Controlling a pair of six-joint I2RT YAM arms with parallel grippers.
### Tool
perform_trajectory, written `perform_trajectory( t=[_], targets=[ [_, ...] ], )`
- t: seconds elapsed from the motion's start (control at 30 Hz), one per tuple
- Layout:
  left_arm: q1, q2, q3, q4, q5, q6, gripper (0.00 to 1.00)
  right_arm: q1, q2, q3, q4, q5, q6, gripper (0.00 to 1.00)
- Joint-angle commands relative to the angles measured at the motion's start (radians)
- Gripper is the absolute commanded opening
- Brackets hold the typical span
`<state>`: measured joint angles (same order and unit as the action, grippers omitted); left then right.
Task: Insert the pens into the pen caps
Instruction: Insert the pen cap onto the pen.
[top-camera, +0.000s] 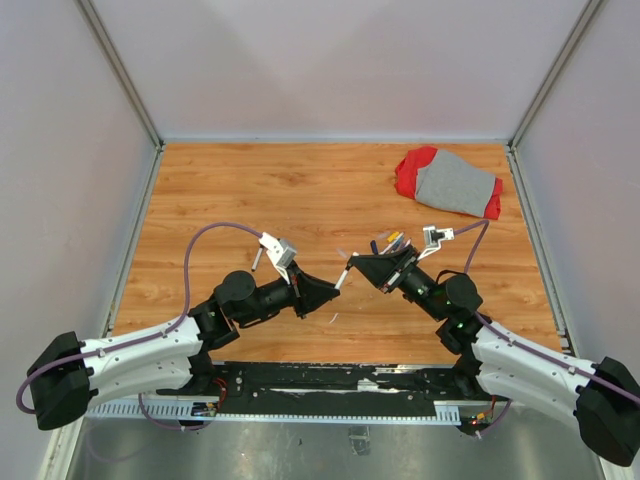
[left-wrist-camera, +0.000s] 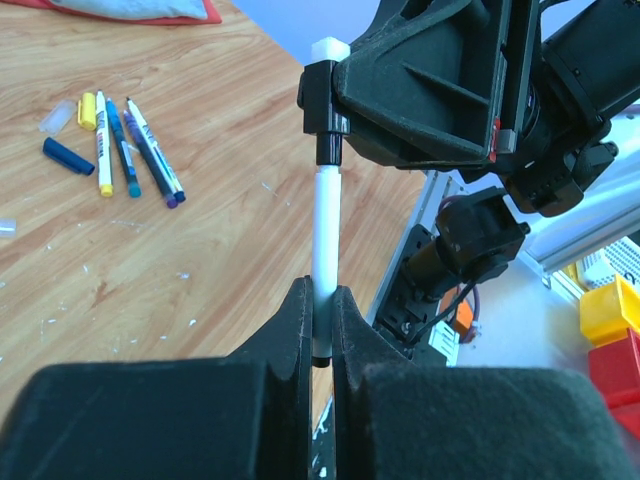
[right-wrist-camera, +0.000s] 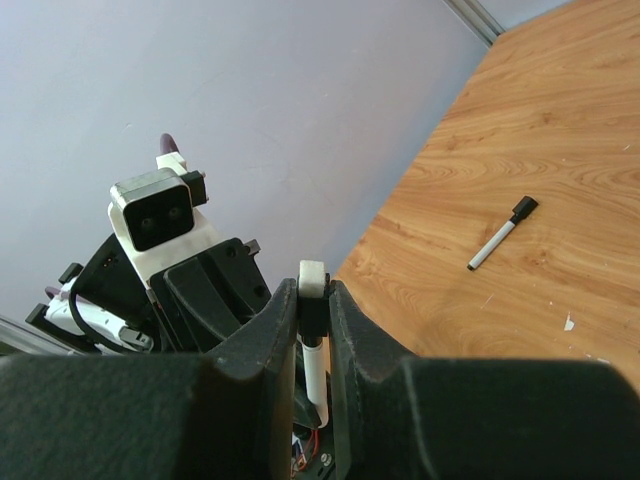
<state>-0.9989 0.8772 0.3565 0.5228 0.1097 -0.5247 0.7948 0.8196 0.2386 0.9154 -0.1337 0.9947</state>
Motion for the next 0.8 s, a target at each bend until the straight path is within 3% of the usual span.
perform_trajectory(
  t=[0.0, 0.33, 0.53, 0.77],
  targets=[
    [-0.009, 0.006, 0.011, 0.053, -0.008, 0.001, 0.00, 0.033, 0.004, 0.019, 0.028, -0.048, 0.001, 0.01],
    [-0.010, -0.002, 0.016, 0.068, -0.014, -0.016, 0.00, 0.132, -0.011, -0.025, -0.061, 0.009, -0.064, 0.01],
    [-0.010, -0.011, 0.018, 0.069, -0.012, -0.022, 0.00, 0.182, -0.090, -0.044, -0.229, 0.087, -0.150, 0.01],
    [-0.010, -0.007, 0.034, 0.073, -0.012, -0.023, 0.00, 0.230, -0.148, -0.104, -0.275, 0.147, -0.163, 0.01]
  ],
)
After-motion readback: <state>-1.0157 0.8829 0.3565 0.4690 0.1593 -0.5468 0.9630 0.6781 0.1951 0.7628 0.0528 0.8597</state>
